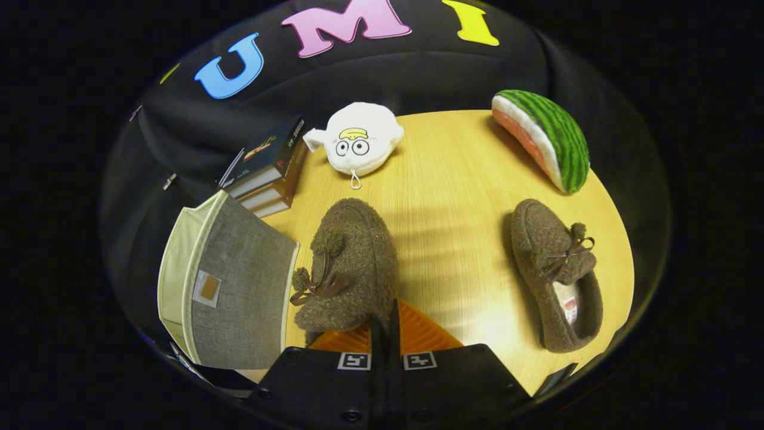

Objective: Open the storage box then place both shoes into the box .Put the left shoe in first, then the right shoe, with the right side of both shoes facing outward in a uniform manner.

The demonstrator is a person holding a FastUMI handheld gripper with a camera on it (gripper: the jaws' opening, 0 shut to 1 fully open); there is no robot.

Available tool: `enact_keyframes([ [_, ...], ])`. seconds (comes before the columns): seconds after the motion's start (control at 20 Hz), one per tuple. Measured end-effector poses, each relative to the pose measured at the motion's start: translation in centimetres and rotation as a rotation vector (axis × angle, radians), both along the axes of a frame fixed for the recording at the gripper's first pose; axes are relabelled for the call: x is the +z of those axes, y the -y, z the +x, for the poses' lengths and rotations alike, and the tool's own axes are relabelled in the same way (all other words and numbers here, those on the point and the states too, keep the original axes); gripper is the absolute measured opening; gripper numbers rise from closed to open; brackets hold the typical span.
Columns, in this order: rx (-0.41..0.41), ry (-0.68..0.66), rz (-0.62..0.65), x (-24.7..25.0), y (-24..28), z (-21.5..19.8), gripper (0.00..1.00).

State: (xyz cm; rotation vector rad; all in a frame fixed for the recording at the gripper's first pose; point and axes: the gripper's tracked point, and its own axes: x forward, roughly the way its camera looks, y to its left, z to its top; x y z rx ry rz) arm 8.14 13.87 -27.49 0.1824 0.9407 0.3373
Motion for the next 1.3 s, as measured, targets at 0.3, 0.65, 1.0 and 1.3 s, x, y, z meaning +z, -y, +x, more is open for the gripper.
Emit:
enact_keyframes([
  [0.3, -0.122, 0.052, 0.107, 7.0, -0.5, -2.0, 0.05],
  [0.65, -0.114, 0.096, 0.286, 15.8, -6.2, -2.3, 0.05],
  [1.0, -0.046, 0.064, 0.434, 20.3, -15.3, -3.5, 0.05],
  [1.3, -0.024, 0.029, 0.427, 19.0, -22.4, -4.4, 0.05],
])
